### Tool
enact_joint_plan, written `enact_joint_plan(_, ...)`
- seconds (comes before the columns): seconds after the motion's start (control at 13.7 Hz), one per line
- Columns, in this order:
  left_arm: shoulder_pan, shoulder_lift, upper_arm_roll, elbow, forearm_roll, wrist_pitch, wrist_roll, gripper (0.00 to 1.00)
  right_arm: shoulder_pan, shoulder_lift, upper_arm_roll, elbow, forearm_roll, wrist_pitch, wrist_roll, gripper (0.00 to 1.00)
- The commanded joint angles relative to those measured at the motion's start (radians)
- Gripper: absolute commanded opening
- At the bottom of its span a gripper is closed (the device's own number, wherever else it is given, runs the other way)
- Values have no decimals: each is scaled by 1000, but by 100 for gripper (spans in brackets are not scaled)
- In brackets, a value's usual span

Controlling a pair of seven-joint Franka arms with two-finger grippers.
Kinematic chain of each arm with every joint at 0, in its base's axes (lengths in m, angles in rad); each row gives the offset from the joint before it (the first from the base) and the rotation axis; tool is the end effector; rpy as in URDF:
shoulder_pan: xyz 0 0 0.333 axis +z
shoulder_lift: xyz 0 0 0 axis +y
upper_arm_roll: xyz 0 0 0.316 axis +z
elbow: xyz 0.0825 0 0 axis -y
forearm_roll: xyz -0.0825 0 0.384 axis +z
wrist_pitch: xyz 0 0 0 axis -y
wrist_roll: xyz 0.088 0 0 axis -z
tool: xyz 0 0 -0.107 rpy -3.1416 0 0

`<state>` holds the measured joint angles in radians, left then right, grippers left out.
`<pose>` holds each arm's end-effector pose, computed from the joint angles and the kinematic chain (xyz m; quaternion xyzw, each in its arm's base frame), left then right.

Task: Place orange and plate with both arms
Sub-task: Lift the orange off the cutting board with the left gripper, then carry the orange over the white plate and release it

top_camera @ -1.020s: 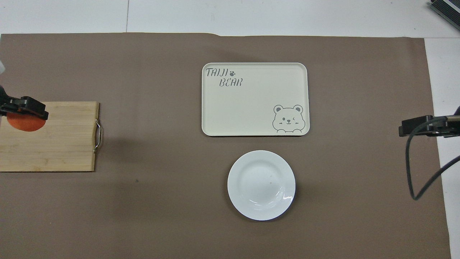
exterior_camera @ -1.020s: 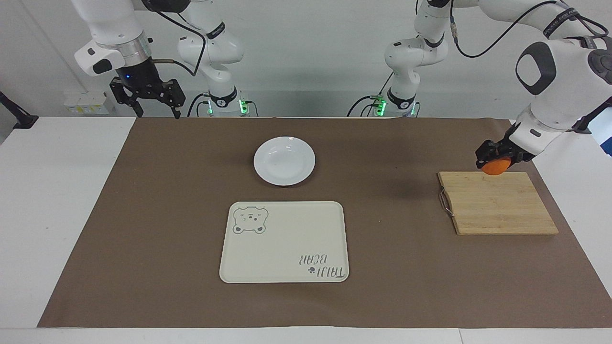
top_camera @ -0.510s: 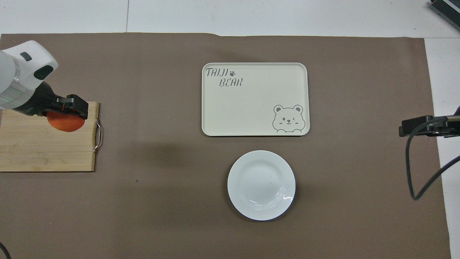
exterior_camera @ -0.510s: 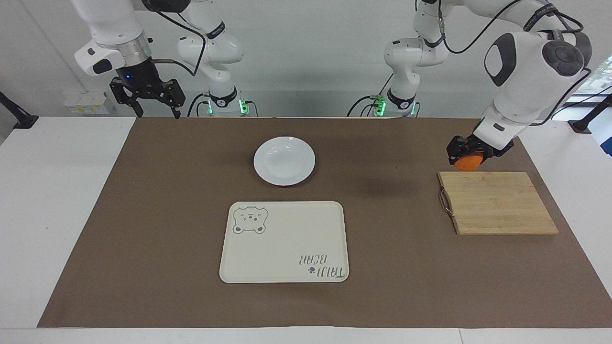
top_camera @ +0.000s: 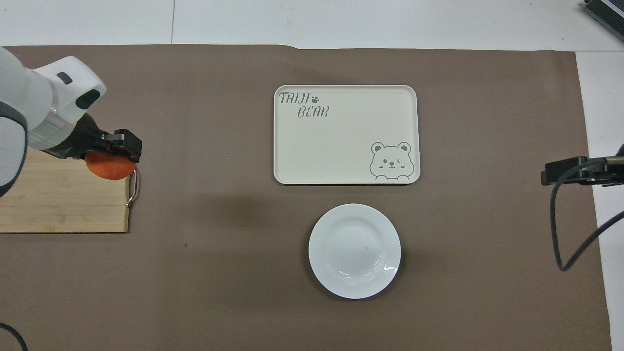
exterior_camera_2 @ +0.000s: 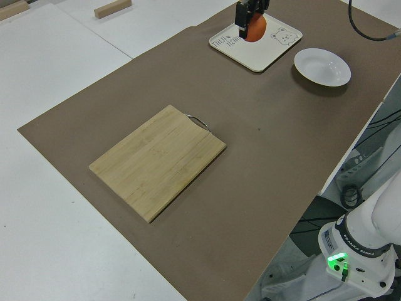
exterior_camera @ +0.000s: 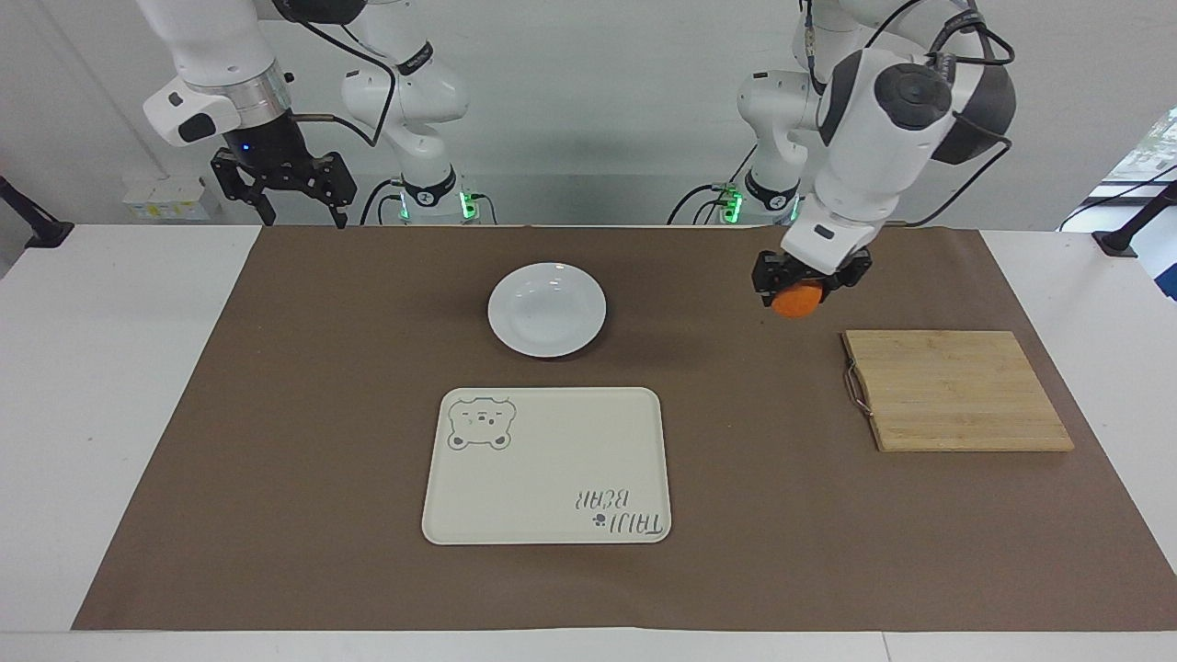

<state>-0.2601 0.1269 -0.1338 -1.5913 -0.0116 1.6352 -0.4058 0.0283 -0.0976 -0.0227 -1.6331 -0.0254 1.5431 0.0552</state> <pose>0.5482 -0.2245 0.5480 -0.9990 -0.0067 0.0432 0.0028 0.5210 -0.0005 0.6452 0.9996 -0.0251 0.0041 0.0115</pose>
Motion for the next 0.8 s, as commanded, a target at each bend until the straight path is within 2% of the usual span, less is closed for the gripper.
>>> enact_joint_plan(0.0,-111,-7,17,-32,-21,52,-126,0,-11,-19,9,-16,-11,-6,-8,100)
enact_joint_plan(0.22,-215,14,19,-65,-25,119,-243,0,-11,-19,7,-16,-11,-6,-8,100)
enact_joint_plan(0.36,-289,66,19,-68,-25,168,-329,0,-11,-19,9,-16,-11,-6,-8,100)
enact_joint_plan(0.73,-413,131,17,-150,-47,385,-445,0,-11,-19,9,-16,-11,-6,-8,100)
